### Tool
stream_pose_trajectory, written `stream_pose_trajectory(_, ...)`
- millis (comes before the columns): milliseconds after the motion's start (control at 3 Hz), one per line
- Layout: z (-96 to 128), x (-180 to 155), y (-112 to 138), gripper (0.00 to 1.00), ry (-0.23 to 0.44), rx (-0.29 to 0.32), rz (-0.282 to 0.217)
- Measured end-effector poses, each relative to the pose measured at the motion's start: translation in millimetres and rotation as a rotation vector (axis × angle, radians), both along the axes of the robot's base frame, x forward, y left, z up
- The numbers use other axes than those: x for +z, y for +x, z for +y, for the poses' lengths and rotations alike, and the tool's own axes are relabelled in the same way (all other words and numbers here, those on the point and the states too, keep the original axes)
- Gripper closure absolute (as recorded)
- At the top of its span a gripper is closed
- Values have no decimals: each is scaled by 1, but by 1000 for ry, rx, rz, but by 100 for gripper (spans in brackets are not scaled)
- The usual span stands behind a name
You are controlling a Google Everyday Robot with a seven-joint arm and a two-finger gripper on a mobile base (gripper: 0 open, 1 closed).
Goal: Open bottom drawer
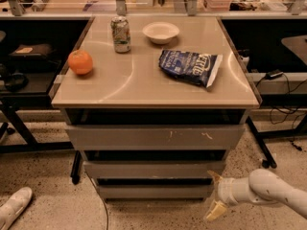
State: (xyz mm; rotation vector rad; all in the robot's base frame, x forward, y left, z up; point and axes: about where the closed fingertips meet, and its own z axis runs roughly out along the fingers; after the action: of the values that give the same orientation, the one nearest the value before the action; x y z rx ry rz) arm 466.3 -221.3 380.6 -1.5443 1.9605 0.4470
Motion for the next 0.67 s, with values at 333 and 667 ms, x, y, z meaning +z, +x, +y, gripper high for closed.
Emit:
stream_pose_trajectory(333,6,-27,-1,0,31,-8,20)
stream_pose_trajectory(667,9,-24,-4,0,25,12,9)
